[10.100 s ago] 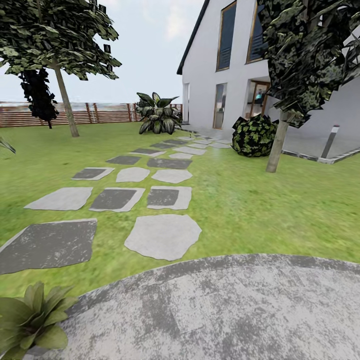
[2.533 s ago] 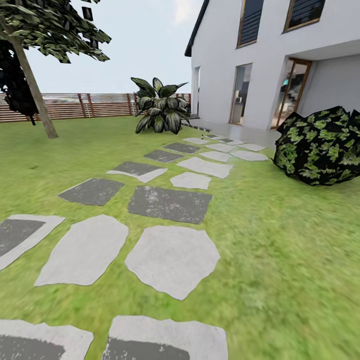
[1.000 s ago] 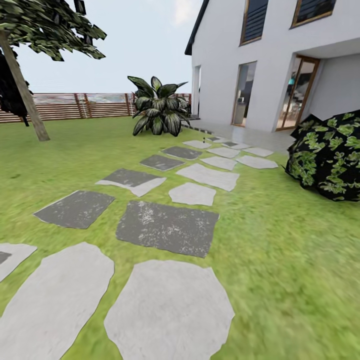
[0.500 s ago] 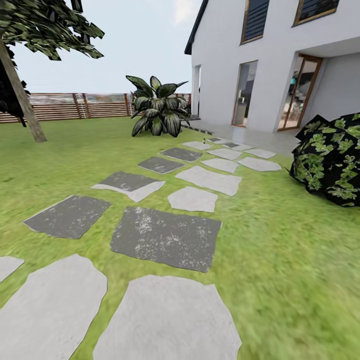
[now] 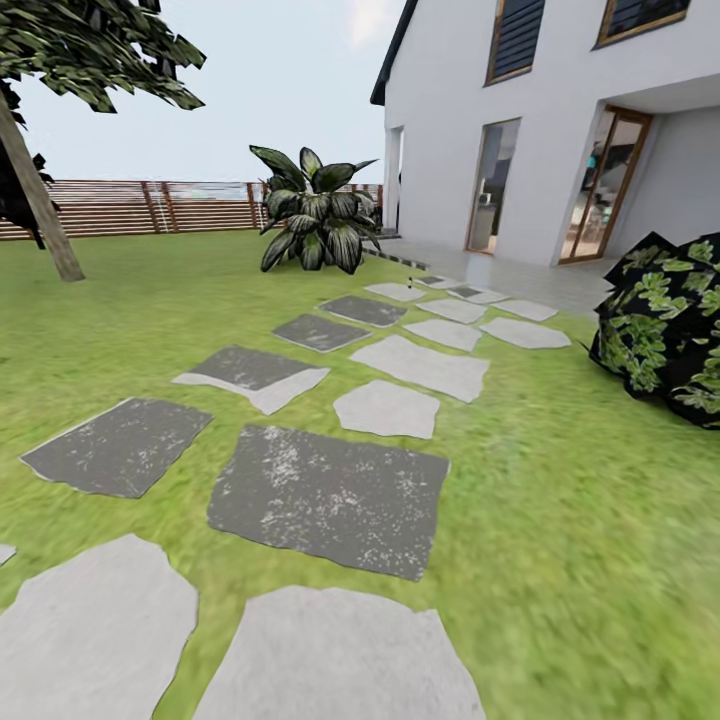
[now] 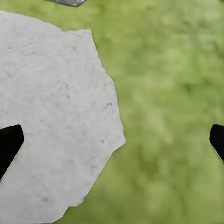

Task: Pick up the pesticide atomizer in the garden and spray insectifuge to fully cover both potted plants in the garden.

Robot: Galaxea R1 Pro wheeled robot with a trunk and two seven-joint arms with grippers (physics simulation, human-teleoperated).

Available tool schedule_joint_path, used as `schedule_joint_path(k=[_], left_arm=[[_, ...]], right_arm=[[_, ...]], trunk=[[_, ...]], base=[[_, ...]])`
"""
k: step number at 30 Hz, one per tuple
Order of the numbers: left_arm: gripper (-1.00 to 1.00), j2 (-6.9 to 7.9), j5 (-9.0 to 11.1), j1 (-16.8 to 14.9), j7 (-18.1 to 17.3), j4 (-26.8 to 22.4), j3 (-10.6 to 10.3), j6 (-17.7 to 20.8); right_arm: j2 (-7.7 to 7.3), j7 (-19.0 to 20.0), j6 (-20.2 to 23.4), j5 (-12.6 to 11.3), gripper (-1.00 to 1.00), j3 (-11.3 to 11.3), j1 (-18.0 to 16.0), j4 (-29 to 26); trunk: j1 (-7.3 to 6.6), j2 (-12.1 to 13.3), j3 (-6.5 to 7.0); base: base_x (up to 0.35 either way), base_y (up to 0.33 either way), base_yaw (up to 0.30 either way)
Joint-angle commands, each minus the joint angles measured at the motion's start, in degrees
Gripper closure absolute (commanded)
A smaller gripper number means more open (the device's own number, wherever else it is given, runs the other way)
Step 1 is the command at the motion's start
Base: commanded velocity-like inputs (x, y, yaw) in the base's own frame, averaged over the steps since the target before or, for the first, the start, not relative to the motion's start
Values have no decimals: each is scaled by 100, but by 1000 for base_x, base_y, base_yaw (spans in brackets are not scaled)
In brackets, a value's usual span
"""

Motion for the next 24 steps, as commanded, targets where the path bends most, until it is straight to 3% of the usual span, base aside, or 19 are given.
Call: schedule_joint_path(k=[1,24], left_arm=[[-100,0,40,-5,-3,5,-4,-17],[-100,0,32,-2,-3,5,-4,-15]], right_arm=[[-1,2,-17,3,-100,2,-3,4],[-1,-2,-17,3,-100,2,-3,7]], trunk=[[2,-2,-5],[2,-2,-5]], base=[[339,0,0],[339,0,0]])
